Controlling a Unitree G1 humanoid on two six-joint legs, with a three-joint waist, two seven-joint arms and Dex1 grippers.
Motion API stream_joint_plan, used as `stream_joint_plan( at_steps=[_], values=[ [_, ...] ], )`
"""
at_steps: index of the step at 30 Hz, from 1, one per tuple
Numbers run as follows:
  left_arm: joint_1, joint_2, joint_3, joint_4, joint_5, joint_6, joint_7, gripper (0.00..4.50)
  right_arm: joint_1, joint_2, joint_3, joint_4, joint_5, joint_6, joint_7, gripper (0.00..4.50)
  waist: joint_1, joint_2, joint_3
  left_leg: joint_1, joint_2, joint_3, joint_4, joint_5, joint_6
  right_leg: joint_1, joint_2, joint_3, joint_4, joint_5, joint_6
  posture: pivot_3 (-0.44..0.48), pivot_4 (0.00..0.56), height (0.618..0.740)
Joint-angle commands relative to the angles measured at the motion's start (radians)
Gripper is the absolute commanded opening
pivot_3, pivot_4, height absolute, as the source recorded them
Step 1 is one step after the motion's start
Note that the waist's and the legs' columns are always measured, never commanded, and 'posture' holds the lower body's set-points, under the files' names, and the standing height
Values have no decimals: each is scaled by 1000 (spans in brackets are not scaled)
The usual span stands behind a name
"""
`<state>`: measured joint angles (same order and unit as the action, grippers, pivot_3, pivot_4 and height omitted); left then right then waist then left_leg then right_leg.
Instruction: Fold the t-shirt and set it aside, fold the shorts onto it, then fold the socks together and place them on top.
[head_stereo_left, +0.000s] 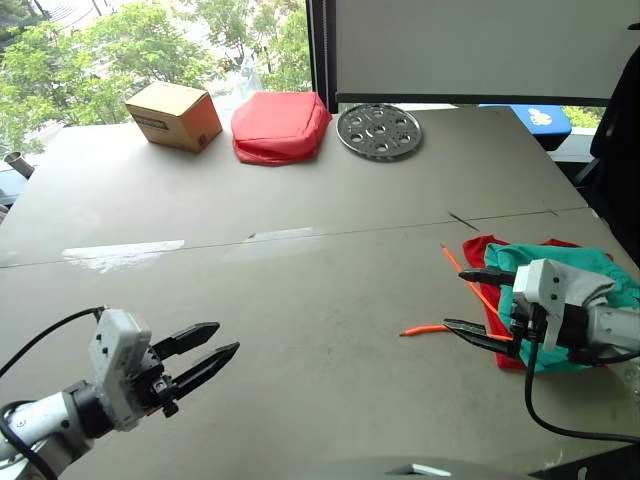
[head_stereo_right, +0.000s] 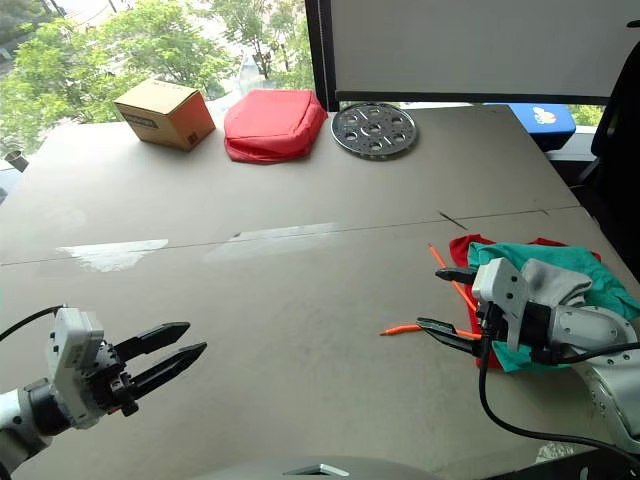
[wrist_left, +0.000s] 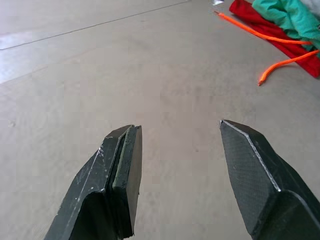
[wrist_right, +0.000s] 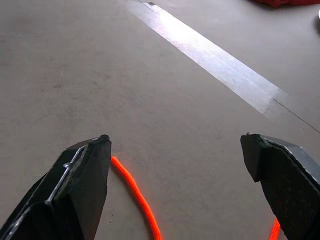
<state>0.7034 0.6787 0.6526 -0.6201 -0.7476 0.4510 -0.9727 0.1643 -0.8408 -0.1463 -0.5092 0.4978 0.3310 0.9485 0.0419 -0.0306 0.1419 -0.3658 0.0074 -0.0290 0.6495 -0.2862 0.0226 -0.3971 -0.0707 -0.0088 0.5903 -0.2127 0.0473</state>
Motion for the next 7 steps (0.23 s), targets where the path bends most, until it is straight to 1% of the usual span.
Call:
stream_joint_plan(
  at_steps=[1, 3, 5, 6, 7],
  values=[
    [128, -37, 115, 1, 20, -78, -102, 2691, 166, -52, -205, 30, -15, -102, 129, 4390, 0, -1, 0, 0, 0, 2, 1, -1, -2, 1, -2, 0, -1, 0, 0, 0, 150, 740],
    [150, -40, 129, 13, 20, -91, -121, 2691, 224, -51, -286, 25, 7, -116, 155, 4390, -3, -1, 0, -1, 0, 3, 1, -3, -4, 1, -3, 0, -2, 0, 1, 0, 150, 740],
    [157, -35, 126, 19, 12, -88, -135, 2691, 270, -47, -338, 19, 20, -122, 180, 4390, -5, 1, 1, 0, 0, 4, 2, -3, -4, 1, -3, 0, -1, -1, 1, 0, 150, 740],
    [157, -30, 122, 24, -1, -83, -152, 2691, 283, -45, -348, 21, 17, -127, 189, 4390, -7, 0, 1, 0, 1, 5, 2, -3, -4, 1, -3, 0, -1, -1, 1, 0, 150, 740],
    [151, -22, 115, 33, 13, -86, -155, 2691, 288, -43, -346, 32, 0, -145, 192, 4390, -7, 0, 1, 1, 3, 5, 2, -3, -4, 1, -3, -1, -1, -1, 1, 0, 150, 740]
  ],
)
